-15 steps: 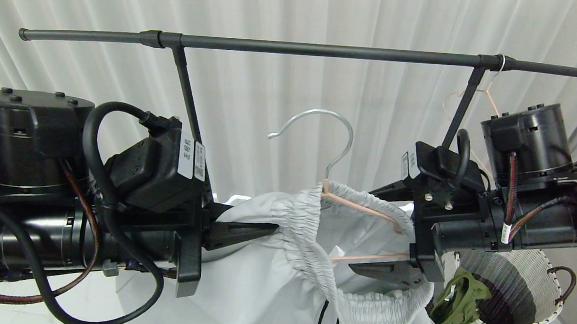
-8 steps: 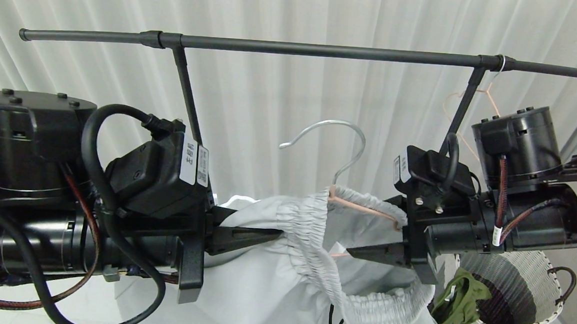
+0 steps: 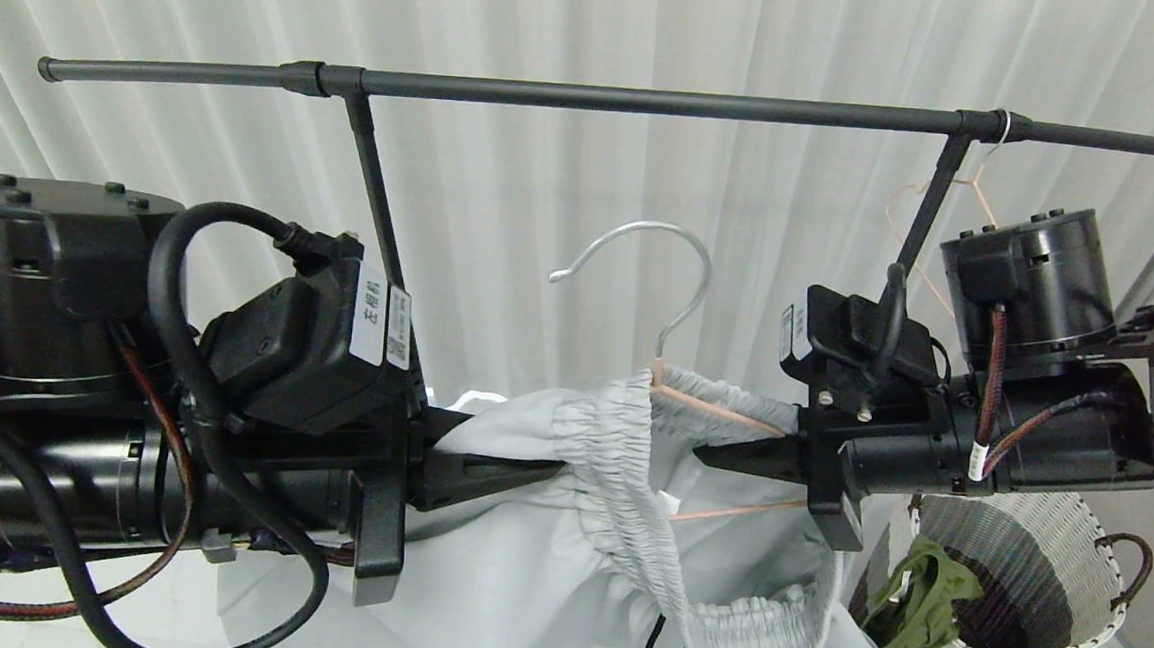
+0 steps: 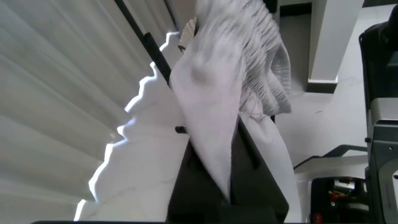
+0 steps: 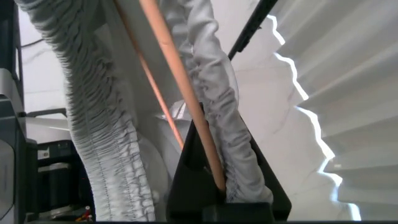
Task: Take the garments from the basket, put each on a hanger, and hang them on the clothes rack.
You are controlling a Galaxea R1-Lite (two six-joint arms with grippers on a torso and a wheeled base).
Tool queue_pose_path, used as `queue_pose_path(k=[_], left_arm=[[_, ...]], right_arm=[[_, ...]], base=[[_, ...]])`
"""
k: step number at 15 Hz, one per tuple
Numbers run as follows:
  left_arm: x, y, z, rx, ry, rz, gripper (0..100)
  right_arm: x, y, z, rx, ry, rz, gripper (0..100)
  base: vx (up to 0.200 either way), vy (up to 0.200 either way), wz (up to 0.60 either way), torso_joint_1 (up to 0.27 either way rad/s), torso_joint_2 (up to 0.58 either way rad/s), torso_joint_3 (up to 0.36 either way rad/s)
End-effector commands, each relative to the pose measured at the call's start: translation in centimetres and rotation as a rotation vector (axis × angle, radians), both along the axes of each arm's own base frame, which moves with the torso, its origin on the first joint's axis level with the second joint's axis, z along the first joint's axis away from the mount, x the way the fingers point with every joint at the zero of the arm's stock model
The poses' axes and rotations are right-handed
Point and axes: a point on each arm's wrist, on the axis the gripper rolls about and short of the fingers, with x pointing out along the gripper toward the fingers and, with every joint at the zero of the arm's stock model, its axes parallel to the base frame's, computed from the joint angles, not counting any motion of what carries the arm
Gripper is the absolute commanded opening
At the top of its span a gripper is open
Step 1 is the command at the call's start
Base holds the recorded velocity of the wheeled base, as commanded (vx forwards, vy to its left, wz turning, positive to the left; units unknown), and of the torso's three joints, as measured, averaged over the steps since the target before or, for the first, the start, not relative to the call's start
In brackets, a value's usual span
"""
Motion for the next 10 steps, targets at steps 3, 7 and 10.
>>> queue_pose_path(k=[3,7,10], left_arm=[[0.0,0.0,-0.1,0.003,0.004,0.002,100],[-0.2,0.2,0.1,0.000,-0.002,0.004,100],[-0.6,0.5,0.1,-0.004,-0.005,0.007,100]], right_arm=[[-0.2,-0.2,0.5,0.001,-0.048,0.019,0],[-0.4,-1.9,1.7,0.024,-0.081,-0.023,0],[0.0,-3.4,2.0,0.025,-0.086,-0.074,0]], base=[[0.000,0.000,0.00,0.000,0.00,0.000],[0.000,0.000,0.00,0.000,0.00,0.000],[0.000,0.000,0.00,0.000,0.00,0.000]])
